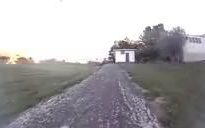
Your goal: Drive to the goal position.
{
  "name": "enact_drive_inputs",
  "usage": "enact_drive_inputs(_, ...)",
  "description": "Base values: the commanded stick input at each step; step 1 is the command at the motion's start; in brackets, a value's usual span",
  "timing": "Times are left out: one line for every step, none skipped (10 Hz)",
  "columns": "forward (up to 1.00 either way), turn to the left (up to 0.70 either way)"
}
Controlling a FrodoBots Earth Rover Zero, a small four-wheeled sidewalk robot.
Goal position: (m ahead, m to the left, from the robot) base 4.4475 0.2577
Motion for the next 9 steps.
enact_drive_inputs(1.0, -0.13)
enact_drive_inputs(1.0, -0.26)
enact_drive_inputs(1.0, -0.39)
enact_drive_inputs(1.0, -0.4)
enact_drive_inputs(1.0, -0.4)
enact_drive_inputs(1.0, -0.03)
enact_drive_inputs(1.0, -0.01)
enact_drive_inputs(1.0, 0.0)
enact_drive_inputs(1.0, 0.0)
